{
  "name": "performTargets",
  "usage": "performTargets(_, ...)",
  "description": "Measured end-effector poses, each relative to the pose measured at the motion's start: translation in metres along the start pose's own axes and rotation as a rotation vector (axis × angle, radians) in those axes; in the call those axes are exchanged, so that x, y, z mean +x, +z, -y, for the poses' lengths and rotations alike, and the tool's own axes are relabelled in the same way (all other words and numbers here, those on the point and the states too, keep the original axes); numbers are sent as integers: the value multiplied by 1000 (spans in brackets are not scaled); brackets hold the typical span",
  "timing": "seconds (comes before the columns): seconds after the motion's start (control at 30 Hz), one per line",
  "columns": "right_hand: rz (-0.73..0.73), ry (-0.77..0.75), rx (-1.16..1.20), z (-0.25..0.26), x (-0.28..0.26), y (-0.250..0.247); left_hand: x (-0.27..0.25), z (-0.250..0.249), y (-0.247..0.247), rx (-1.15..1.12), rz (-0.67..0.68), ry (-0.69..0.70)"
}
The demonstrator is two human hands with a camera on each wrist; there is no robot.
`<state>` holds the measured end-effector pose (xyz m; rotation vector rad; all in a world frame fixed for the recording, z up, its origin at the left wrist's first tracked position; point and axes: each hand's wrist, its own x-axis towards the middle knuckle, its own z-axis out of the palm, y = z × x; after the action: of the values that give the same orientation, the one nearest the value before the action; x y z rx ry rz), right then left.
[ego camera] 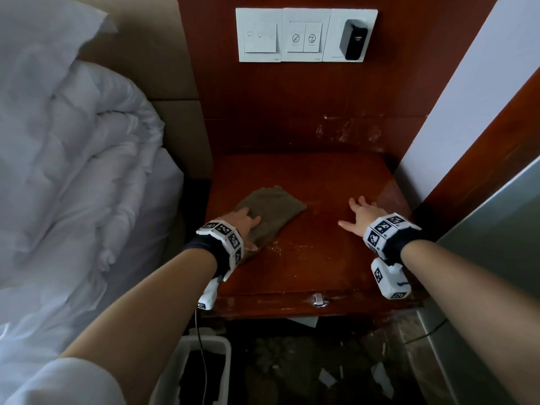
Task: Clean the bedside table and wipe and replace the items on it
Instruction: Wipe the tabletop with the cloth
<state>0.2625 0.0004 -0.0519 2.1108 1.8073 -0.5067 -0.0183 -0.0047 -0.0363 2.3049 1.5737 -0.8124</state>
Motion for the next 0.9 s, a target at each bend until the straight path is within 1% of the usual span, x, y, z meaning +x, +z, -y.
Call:
performTargets(0.1, 14, 7, 5, -1, 1, 0, 7, 1, -8, 9, 27, 38)
performTargets(0.17, 23, 3, 13, 0, 2, 0, 12, 1, -12, -2, 33, 36)
performTargets(0.37, 31, 0, 19, -2, 5, 1, 34, -3, -23, -6, 7, 10)
performTargets(0.5, 26, 1, 17, -3, 6, 3, 41, -5, -33, -19, -11, 9)
performTargets(0.73, 42, 13, 13, -2, 6, 3, 29, -7, -22, 16, -5, 32)
performTargets(0.9, 28, 13, 0, -1, 3, 2, 7, -13, -11, 25, 41, 54)
